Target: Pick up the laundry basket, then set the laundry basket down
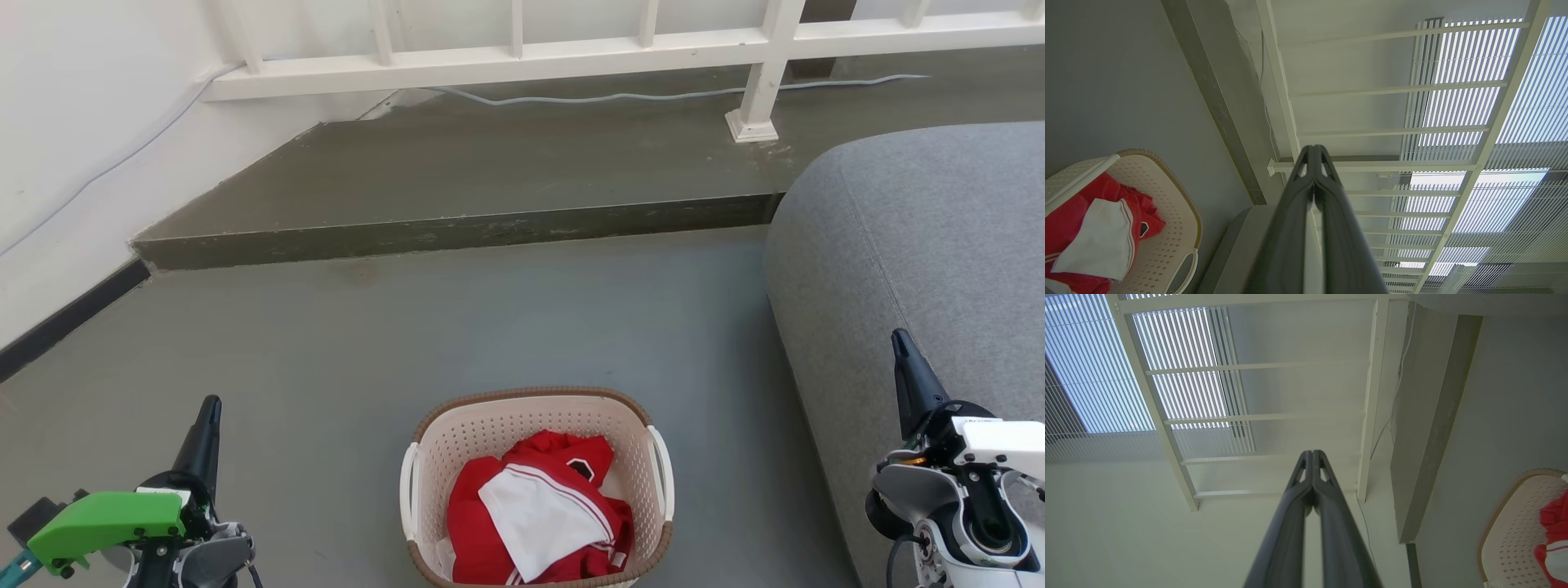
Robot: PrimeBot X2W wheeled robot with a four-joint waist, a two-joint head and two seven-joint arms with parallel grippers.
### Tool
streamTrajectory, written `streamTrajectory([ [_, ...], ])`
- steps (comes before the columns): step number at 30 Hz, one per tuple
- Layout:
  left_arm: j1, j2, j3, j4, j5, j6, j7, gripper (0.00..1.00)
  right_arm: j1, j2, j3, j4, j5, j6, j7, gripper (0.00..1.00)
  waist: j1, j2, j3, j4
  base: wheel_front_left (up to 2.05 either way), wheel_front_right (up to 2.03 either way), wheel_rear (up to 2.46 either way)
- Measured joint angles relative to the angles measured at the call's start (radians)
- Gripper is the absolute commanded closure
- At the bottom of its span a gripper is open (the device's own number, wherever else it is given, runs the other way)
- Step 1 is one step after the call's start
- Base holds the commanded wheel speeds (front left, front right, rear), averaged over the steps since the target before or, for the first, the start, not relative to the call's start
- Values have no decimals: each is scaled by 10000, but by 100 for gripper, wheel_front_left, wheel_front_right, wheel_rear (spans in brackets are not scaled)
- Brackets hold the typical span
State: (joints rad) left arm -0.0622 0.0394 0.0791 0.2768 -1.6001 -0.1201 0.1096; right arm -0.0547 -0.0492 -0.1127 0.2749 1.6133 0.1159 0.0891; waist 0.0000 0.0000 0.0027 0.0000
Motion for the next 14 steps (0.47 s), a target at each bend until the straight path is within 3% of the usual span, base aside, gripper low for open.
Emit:
streamTrajectory([
  [14,0,-8,6,0,0,0,2,100,0,0,-8,0,0,0,0,100,0,0,1,0,0,0,0],
])
